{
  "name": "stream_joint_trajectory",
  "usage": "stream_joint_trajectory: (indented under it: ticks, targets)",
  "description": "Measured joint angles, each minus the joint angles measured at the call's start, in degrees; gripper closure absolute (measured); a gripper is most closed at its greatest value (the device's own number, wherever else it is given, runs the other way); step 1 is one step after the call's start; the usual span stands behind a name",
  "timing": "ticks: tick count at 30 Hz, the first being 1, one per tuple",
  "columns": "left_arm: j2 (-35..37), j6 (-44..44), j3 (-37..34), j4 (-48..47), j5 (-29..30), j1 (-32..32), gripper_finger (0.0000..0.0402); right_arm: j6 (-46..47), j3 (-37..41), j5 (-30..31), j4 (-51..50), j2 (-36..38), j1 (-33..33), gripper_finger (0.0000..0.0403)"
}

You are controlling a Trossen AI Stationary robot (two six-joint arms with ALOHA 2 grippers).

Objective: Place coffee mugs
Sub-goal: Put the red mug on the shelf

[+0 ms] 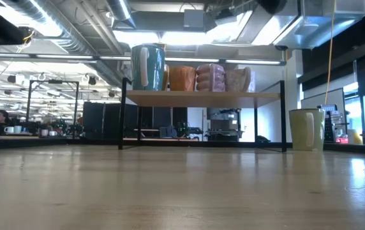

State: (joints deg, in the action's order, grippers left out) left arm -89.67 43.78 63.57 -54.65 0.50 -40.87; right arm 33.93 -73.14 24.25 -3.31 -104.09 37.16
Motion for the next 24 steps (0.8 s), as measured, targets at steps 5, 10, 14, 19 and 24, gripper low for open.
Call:
stream_joint_trajectory:
  ticks: [5,10,14,19,24]
  targets:
    - [-0.1,-4.3,2.8,2.4,2.0,5.2,0.0381,-1.2,1.0,2.7,0.1,-1.5,1.3,0.0262]
    - [-0.4,-11.5,6.5,3.3,3.8,12.7,0.0381,-1.1,3.2,2.6,0.4,-2.0,1.1,0.0262]
    - [-3.2,-17.8,10.2,3.0,4.7,18.4,0.0381,-0.9,4.5,3.2,0.0,-2.1,1.1,0.0262]
    - [-9.0,-22.6,16.0,0.9,3.5,23.2,0.0381,-0.9,4.4,1.7,0.0,-2.0,1.1,0.0262]
    - [-15.1,-23.9,22.1,-2.7,3.2,25.4,0.0381,-0.7,4.4,0.0,-0.5,-2.0,1.1,0.0262]
